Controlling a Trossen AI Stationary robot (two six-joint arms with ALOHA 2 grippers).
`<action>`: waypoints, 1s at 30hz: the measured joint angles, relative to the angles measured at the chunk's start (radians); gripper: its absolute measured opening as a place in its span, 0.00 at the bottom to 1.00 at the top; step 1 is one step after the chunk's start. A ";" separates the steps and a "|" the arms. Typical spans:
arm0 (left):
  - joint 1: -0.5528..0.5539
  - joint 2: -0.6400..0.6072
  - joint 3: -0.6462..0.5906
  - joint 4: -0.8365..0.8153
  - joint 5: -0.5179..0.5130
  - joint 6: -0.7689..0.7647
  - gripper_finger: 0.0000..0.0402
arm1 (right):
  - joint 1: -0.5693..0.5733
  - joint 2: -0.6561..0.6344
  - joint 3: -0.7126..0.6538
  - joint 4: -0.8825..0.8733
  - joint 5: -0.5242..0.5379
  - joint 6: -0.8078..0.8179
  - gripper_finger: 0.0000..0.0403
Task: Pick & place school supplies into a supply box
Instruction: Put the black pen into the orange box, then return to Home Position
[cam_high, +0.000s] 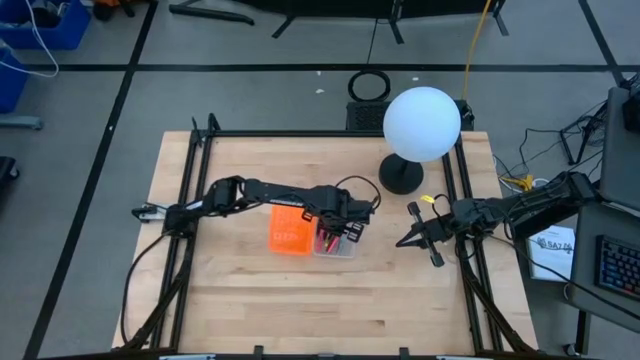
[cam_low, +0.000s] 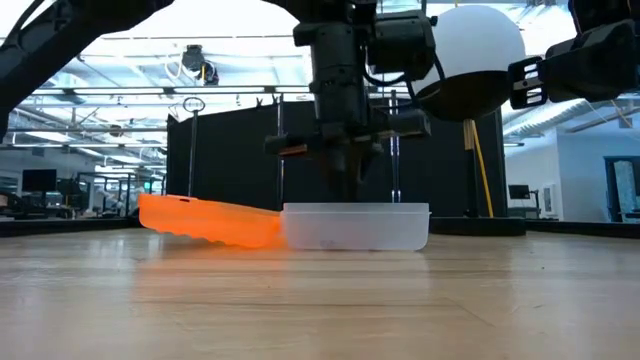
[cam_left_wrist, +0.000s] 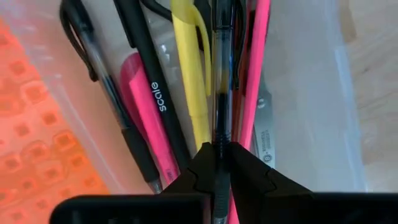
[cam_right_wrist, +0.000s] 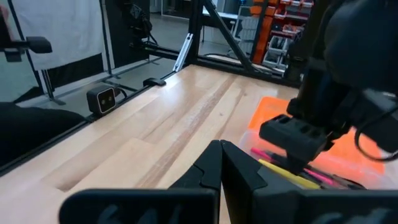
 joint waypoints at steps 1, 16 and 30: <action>-0.001 -0.003 0.000 0.001 -0.003 -0.005 0.08 | 0.000 0.000 0.000 0.000 0.000 0.007 0.00; -0.076 -0.139 0.001 -0.034 -0.206 0.262 0.49 | 0.000 0.000 0.000 -0.040 -0.058 0.056 0.00; -0.407 -0.642 -0.298 0.299 -0.423 1.053 0.03 | 0.000 -0.062 -0.039 0.115 -0.129 0.055 0.00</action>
